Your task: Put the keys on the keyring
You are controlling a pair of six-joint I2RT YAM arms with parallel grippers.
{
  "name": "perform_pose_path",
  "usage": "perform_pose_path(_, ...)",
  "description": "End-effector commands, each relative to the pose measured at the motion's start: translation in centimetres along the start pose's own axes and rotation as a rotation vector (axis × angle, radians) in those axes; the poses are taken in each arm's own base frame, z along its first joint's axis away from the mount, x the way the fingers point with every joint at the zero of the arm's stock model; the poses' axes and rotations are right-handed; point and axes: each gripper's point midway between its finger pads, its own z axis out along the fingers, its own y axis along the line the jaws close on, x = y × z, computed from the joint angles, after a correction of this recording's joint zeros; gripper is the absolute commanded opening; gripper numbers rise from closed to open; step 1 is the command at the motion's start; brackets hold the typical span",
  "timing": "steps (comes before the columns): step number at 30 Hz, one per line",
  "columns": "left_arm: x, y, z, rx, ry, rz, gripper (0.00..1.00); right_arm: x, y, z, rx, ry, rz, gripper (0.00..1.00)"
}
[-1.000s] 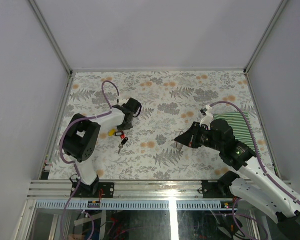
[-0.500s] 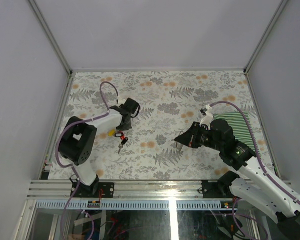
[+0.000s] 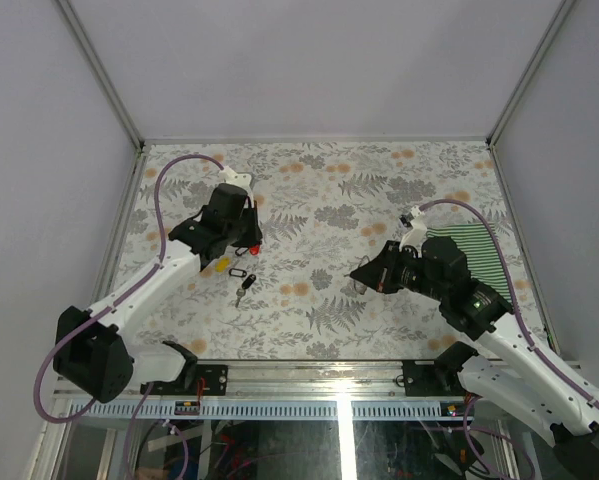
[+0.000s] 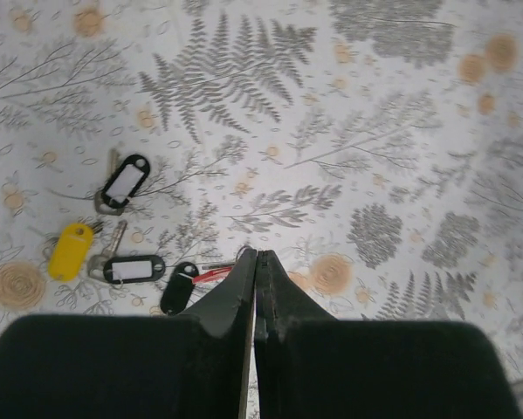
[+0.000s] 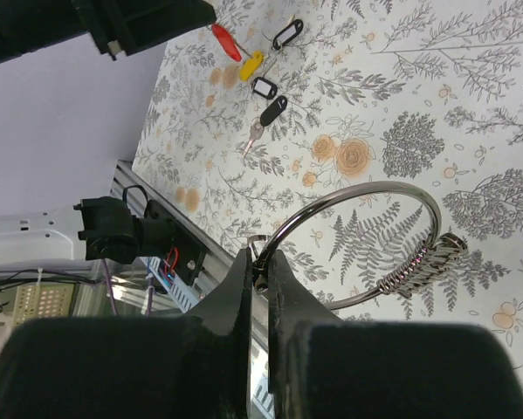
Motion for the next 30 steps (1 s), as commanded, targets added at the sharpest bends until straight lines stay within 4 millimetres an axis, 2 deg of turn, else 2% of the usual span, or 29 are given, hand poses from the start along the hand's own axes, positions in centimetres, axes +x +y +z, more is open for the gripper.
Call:
perform_pose_path(1,-0.6,-3.4,-1.8,0.205,-0.054,0.091,0.00,-3.5,2.6,-0.8,-0.057,-0.116,-0.150,0.00)
perform_pose_path(6,-0.7,-5.5,-4.0,0.306,-0.037,0.097,0.00,-4.1,3.0,-1.0,-0.072,-0.124,-0.285,0.00)
perform_pose_path(16,-0.1,-12.8,-8.8,0.523,-0.039,0.174,0.00,-4.8,3.2,-1.6,-0.097,-0.170,-0.463,0.00)
perform_pose_path(19,0.4,-14.8,-10.1,0.606,-0.006,0.208,0.00,-5.0,4.4,-2.1,-0.175,-0.218,-0.513,0.00)
perform_pose_path(25,-0.2,-19.5,-14.4,0.811,-0.045,0.271,0.00,-5.9,6.1,-3.2,-0.252,-0.319,-0.589,0.00)
perform_pose_path(30,-0.8,-22.5,-18.2,0.978,-0.092,0.290,0.00,-6.7,6.7,-3.9,-0.281,-0.400,-0.623,0.00)
